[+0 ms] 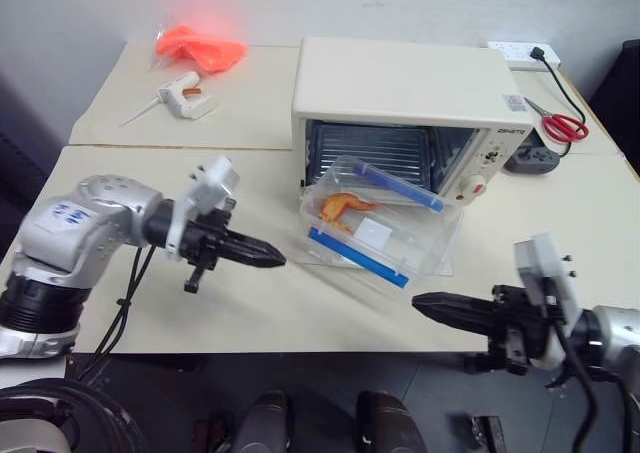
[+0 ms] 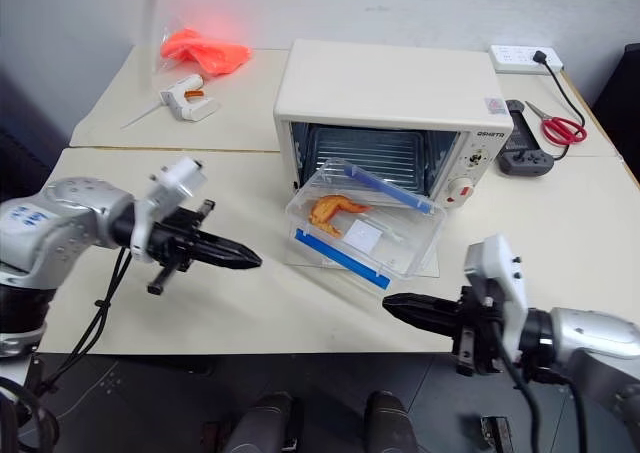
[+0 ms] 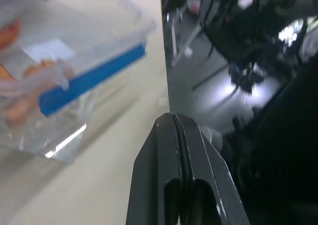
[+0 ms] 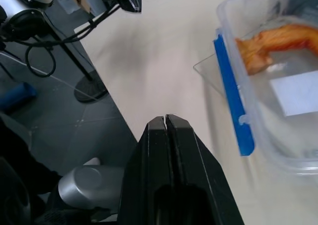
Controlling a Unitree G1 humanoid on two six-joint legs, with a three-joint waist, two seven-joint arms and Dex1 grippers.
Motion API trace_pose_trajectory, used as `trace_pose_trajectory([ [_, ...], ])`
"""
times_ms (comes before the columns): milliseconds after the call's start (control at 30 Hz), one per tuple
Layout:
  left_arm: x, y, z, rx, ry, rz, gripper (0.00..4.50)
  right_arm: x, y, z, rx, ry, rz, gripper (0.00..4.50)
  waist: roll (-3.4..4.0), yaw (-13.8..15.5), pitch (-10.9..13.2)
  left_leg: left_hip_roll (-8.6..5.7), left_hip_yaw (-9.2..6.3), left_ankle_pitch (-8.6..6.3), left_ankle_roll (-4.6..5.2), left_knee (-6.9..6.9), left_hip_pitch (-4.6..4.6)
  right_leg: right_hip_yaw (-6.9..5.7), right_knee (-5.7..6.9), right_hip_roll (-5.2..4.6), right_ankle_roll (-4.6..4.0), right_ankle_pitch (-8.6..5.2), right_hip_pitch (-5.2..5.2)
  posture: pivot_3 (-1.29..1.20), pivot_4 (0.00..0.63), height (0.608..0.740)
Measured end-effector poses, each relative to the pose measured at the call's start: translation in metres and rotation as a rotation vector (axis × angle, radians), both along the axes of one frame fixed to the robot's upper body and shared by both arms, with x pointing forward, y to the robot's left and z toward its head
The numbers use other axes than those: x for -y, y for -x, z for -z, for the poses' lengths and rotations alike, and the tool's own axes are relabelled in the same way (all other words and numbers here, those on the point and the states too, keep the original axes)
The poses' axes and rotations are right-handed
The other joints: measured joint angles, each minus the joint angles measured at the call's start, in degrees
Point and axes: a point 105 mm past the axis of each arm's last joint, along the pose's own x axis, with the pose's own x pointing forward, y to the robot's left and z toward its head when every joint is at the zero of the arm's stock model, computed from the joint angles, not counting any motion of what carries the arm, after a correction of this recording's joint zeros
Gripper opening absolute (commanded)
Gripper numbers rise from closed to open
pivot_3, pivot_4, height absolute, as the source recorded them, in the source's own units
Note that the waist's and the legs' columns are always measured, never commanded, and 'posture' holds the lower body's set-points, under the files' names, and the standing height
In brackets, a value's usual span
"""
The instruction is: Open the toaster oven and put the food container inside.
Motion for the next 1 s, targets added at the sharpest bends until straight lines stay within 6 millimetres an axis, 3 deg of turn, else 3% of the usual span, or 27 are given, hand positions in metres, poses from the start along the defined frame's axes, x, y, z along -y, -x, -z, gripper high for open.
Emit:
trace_pose_trajectory([
  [100, 0.011, -0.016, 0.015, 0.032, -0.015, 0.004, 0.00, -0.008, -0.010, 0.014, 0.005, 0.032, 0.005, 0.06, -0.01, 0.06, 0.01, -0.14, 0.00, 0.02, 0.10, 0.05, -0.09, -0.01, 0.01, 0.01, 0.01, 0.01, -0.05, 0.00, 0.150, 0.740],
  [200, 0.017, -0.026, 0.015, 0.066, -0.018, 0.003, 0.00, -0.006, -0.025, 0.021, 0.032, 0.062, 0.043, 0.06, -0.01, -0.02, 0.00, -0.19, 0.00, 0.00, 0.19, 0.06, -0.18, -0.01, 0.26, 0.01, 0.07, 0.04, -0.14, 0.00, 0.150, 0.740],
  [367, 0.031, -0.034, 0.013, 0.088, 0.031, 0.001, 0.00, 0.017, -0.062, 0.022, 0.105, 0.126, 0.160, 0.06, -0.01, -0.16, 0.00, -0.20, 0.03, -0.02, 0.23, 0.06, -0.19, -0.04, 0.30, 0.02, 0.09, 0.05, -0.17, 0.00, 0.150, 0.740],
  [700, 0.041, -0.038, 0.009, 0.094, 0.082, -0.048, 0.00, 0.031, -0.089, 0.017, 0.169, 0.168, 0.158, 0.06, 0.00, -0.19, 0.00, -0.17, 0.02, -0.01, 0.21, 0.12, -0.15, -0.05, 0.36, 0.02, 0.10, 0.05, -0.15, 0.00, 0.150, 0.740],
  [933, 0.045, -0.038, 0.019, 0.068, 0.081, -0.094, 0.00, 0.030, -0.104, 0.015, 0.205, 0.170, 0.162, 0.06, 0.00, -0.22, 0.00, -0.16, 0.01, 0.00, 0.19, 0.11, -0.17, -0.07, 0.35, 0.01, 0.10, 0.05, -0.16, 0.00, 0.150, 0.740],
  [1000, 0.047, -0.047, 0.021, 0.099, 0.073, -0.147, 0.00, 0.027, -0.112, 0.014, 0.219, 0.169, 0.160, 0.06, 0.00, -0.20, 0.00, -0.18, 0.02, 0.02, 0.17, 0.16, -0.13, -0.07, 0.38, 0.01, 0.11, 0.06, -0.12, 0.00, 0.150, 0.740],
])
